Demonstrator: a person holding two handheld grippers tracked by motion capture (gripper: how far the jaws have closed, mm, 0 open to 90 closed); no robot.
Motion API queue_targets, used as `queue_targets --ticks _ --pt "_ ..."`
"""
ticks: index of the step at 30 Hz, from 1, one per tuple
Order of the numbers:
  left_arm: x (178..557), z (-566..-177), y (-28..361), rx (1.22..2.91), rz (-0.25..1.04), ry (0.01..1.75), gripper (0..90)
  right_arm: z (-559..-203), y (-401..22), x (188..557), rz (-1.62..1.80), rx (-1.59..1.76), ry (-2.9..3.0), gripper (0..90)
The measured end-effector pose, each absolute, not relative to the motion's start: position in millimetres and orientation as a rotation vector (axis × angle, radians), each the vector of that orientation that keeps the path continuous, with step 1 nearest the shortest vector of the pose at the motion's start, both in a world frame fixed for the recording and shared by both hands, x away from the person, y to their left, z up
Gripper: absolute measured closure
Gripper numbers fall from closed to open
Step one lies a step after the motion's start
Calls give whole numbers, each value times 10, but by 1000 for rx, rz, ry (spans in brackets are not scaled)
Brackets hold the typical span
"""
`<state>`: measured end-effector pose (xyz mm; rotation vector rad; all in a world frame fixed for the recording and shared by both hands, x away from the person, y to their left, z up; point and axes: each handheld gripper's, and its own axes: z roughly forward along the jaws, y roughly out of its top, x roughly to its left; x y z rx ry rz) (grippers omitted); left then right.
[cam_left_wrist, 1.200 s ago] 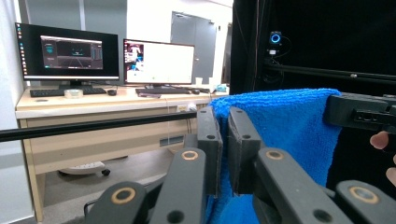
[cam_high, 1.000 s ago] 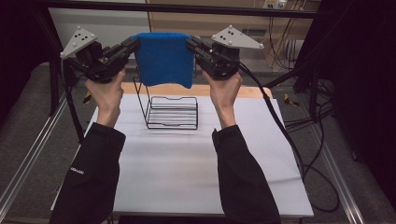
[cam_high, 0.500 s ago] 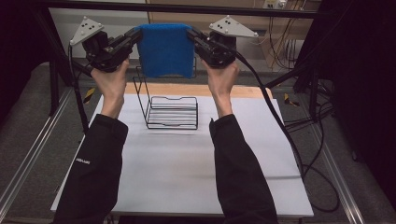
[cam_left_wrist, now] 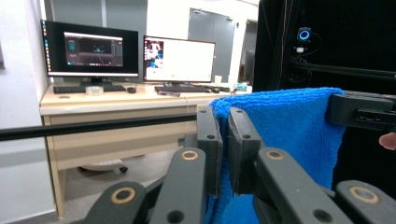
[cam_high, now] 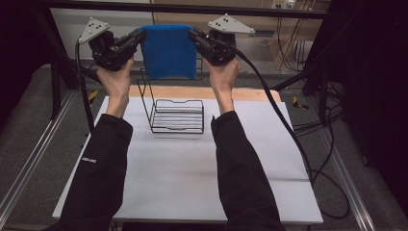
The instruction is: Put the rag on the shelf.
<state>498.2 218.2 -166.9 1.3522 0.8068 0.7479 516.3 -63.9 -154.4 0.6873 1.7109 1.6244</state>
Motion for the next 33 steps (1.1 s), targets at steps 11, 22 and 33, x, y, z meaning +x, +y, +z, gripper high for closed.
queue_targets --ticks 11,22,33 --pt "5040 -1876 2204 1396 738 806 842 -1711 -638 5234 1599 710 1761 839" --pt "4909 -2088 2270 1451 711 787 842 -1947 -669 5104 1621 718 1828 838" --pt "4847 -2227 2293 1473 687 779 841 -2013 -685 5025 1586 699 1893 835"
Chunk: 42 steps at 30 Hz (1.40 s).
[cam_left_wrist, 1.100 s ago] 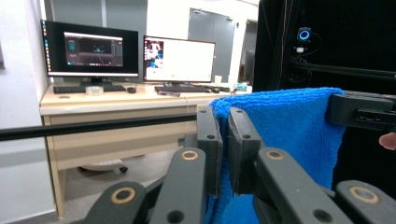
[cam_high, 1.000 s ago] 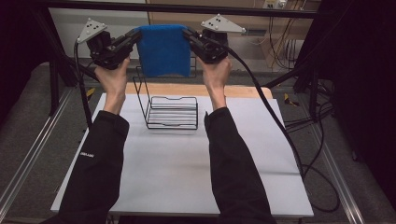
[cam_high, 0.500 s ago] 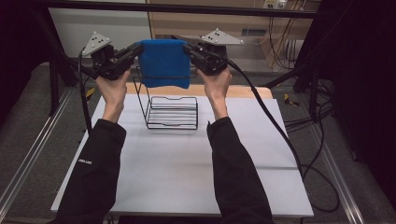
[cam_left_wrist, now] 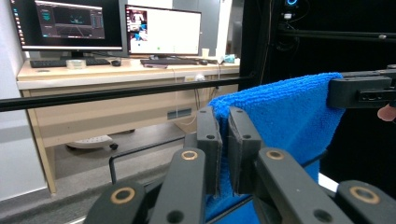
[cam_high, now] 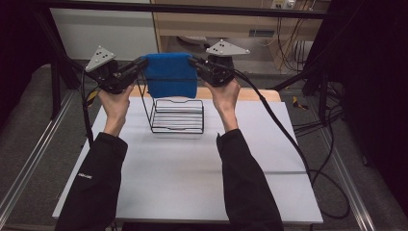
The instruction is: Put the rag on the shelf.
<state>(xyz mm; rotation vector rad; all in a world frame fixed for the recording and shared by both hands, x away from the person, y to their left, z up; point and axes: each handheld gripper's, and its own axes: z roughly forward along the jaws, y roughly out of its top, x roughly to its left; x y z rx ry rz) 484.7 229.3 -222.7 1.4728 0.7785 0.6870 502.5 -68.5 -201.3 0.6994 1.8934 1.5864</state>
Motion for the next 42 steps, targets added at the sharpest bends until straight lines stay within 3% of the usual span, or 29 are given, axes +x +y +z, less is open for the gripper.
queue_targets --ticks 25,42 --pt "4703 -2385 2311 1570 639 791 819 -2178 -724 4850 1541 691 2010 829" --pt "4559 -2344 2383 1667 629 805 749 -2374 -758 4815 1500 696 2106 825"
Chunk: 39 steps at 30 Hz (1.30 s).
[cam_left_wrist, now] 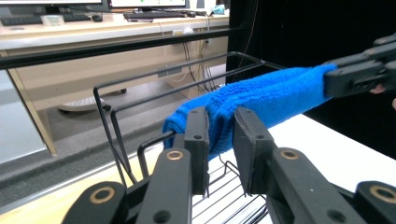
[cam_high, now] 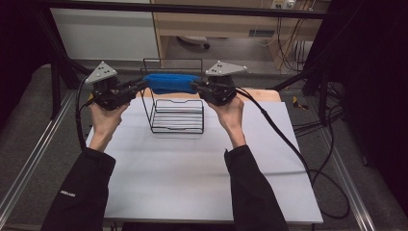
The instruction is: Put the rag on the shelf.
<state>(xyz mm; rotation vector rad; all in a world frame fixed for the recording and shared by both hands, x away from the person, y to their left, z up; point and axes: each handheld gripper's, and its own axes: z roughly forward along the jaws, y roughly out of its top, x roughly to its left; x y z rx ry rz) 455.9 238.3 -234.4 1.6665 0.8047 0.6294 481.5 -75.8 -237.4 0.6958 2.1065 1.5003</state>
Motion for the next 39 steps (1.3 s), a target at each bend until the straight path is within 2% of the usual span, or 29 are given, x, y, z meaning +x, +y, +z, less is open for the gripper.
queue_targets --ticks 5,8,13,21,29,33,35,39 --pt "4549 -2209 2391 1629 611 814 750 -2407 -753 4814 1482 682 2115 823" --pt "4600 -2188 2365 1646 585 846 782 -2421 -748 4814 1463 669 2124 820" --pt "4678 -2283 2288 1726 481 852 866 -2447 -767 4822 1474 662 2130 807" --pt "4708 -2463 2227 1817 466 864 893 -2494 -787 4822 1459 653 2141 780" --pt "4749 -2551 2212 1843 475 882 894 -2463 -807 4787 1493 672 2134 649" --pt "4773 -2603 2191 1853 484 888 894 -2427 -829 4758 1531 672 2113 619" --pt "4783 -2637 2177 1859 492 893 893 -2418 -838 4759 1540 682 2111 631" --pt "4793 -2707 2171 1857 487 895 893 -2487 -834 4796 1512 719 2156 781"
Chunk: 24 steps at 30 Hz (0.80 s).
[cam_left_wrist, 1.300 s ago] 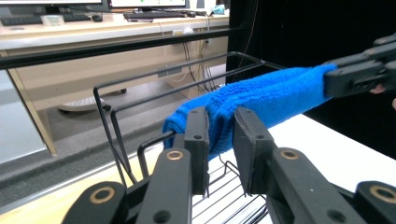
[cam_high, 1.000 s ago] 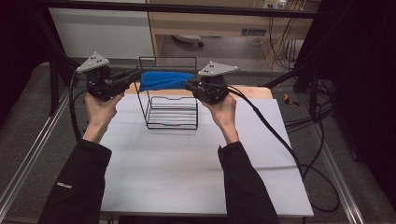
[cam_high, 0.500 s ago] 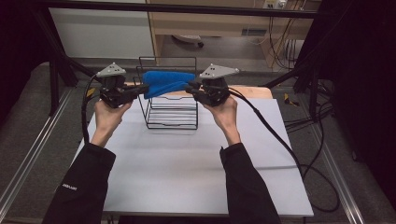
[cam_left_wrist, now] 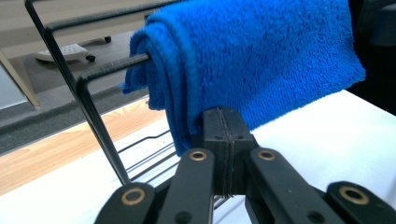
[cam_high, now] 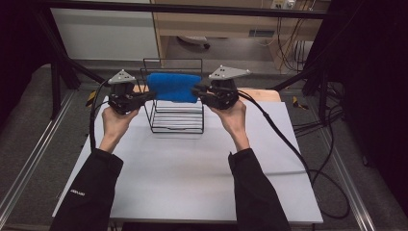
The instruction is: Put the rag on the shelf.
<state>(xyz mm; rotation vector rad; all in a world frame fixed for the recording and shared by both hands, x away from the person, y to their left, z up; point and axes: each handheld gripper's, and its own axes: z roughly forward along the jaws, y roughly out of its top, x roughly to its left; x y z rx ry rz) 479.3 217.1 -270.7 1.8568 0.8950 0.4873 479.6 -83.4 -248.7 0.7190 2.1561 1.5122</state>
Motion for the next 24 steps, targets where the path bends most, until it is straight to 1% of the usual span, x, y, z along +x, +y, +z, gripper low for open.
queue_targets --ticks 2,5,9,14,17,20,22,24 --pt "4798 -2739 2169 1856 481 895 894 -2563 -829 4818 1496 733 2175 826" --pt "4805 -2780 2166 1855 473 895 893 -2684 -838 4855 1481 764 2188 859" --pt "4812 -2823 2165 1847 462 892 893 -2786 -870 4898 1474 800 2167 861" --pt "4813 -2839 2155 1849 458 891 893 -2819 -888 4892 1481 794 2156 848" --pt "4785 -2828 2163 1845 450 883 892 -2796 -907 4855 1499 791 2148 799" --pt "4742 -2824 2190 1845 448 877 879 -2749 -943 4791 1533 795 2135 711" --pt "4717 -2825 2212 1846 439 884 844 -2715 -978 4755 1558 812 2130 610" --pt "4690 -2828 2232 1846 441 893 792 -2683 -1021 4725 1563 833 2127 547"
